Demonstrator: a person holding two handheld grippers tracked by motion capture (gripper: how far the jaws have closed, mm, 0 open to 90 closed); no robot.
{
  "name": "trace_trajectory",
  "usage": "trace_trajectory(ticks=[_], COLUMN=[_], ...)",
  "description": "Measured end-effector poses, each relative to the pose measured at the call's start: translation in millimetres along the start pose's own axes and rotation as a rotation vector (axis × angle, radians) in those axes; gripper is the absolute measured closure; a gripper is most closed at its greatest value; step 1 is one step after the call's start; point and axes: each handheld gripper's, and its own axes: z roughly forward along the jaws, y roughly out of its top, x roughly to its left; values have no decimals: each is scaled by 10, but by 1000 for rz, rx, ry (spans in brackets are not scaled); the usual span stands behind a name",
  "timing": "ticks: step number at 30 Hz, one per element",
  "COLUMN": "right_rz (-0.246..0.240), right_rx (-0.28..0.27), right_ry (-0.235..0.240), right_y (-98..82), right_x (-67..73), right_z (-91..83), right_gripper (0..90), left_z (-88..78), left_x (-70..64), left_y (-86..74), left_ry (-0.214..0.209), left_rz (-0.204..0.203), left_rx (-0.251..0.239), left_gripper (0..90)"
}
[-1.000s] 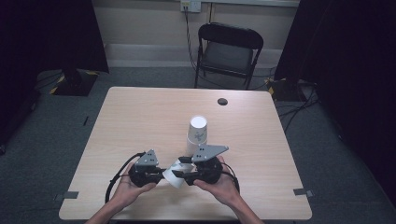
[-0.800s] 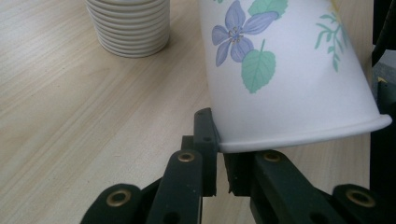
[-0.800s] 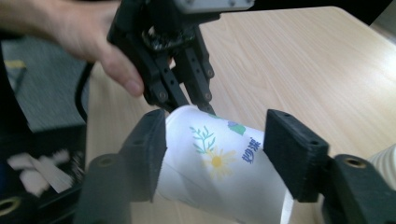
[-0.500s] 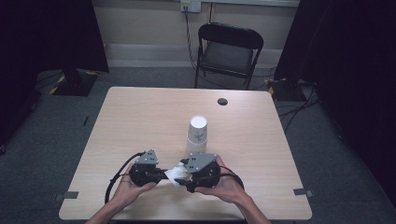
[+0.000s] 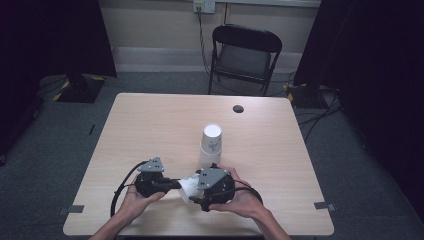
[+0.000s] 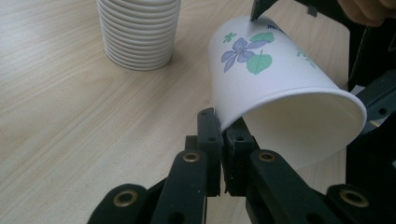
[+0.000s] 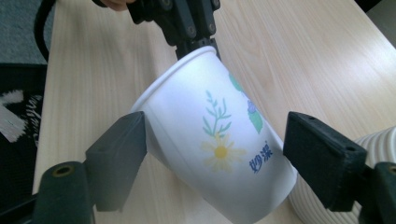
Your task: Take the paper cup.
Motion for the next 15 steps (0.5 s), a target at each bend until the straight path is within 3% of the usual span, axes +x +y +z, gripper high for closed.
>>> trace_trajectory(ticks=[5,15], right_rz=[-34,-34], right_rx=[35,59], right_ry=[-11,-6], right_y=[-28,-55], right_x=[35,94], right_z=[49,191], right_gripper=[180,177], left_z=[-4,-27], left_x=[26,37], left_y=[4,-5], left_ry=[-3,-38], left_rz=[-22,-82], left_rx=[-9,-53], left_gripper=[880,885])
